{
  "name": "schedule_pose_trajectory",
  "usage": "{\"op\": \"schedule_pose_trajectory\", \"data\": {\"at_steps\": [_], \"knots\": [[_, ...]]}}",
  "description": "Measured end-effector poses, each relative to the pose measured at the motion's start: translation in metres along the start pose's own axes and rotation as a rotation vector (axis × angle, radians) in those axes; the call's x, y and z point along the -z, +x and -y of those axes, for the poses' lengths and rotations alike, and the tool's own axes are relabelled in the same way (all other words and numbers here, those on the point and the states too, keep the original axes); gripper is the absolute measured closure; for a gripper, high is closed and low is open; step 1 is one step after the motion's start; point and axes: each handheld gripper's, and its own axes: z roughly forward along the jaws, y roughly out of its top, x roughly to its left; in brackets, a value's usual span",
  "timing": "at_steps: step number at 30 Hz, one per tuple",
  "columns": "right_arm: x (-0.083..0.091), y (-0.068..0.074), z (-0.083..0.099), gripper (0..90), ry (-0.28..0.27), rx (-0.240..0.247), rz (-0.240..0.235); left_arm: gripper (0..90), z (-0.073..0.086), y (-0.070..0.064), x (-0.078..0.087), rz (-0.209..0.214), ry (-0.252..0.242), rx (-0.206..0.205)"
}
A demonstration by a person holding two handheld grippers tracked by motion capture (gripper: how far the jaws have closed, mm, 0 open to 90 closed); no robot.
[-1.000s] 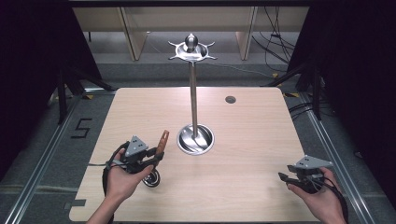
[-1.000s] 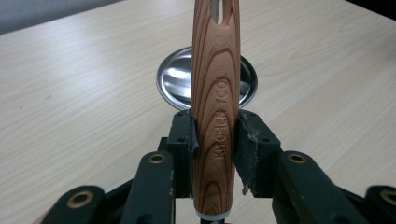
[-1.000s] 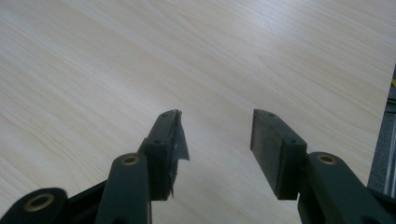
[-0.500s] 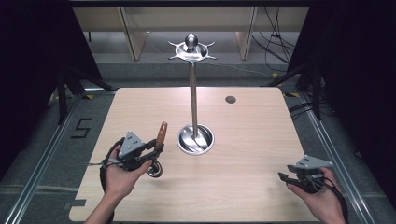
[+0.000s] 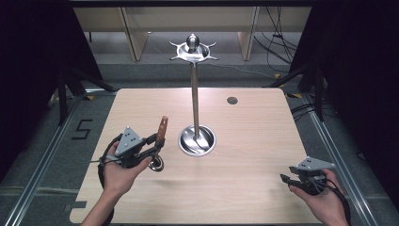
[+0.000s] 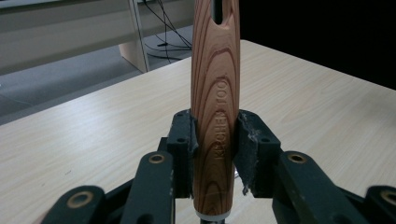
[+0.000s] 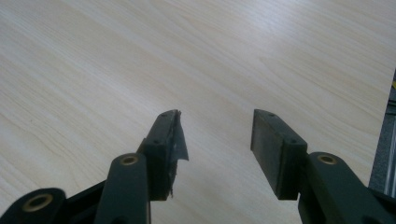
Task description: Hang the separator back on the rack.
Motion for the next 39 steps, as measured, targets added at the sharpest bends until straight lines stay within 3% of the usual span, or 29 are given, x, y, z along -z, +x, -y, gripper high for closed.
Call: {"op": "schedule_pose_trajectory", "data": {"at_steps": [4, 18, 19, 22, 25, 39], "knots": [[0.001, 0.002, -0.001, 52.7, 0.010, -0.023, -0.005, 67.7, -0.004, 0.000, 0.000, 0.006, -0.018, -0.002], [0.001, 0.001, -0.001, 52.6, 0.009, -0.023, -0.005, 67.7, -0.018, 0.002, 0.001, 0.014, -0.062, -0.011], [0.001, 0.001, -0.001, 52.6, 0.010, -0.024, -0.005, 67.7, -0.020, 0.004, 0.000, 0.021, -0.078, -0.045], [0.001, 0.001, -0.001, 52.6, 0.009, -0.023, -0.004, 67.7, -0.025, 0.004, 0.001, 0.021, -0.090, -0.043], [0.000, 0.001, 0.000, 52.6, -0.003, -0.004, 0.002, 67.7, -0.028, 0.005, 0.002, 0.021, -0.097, -0.046], [0.000, 0.001, 0.000, 52.6, -0.003, -0.003, 0.003, 67.6, -0.040, 0.011, 0.003, 0.040, -0.108, -0.067]]}}
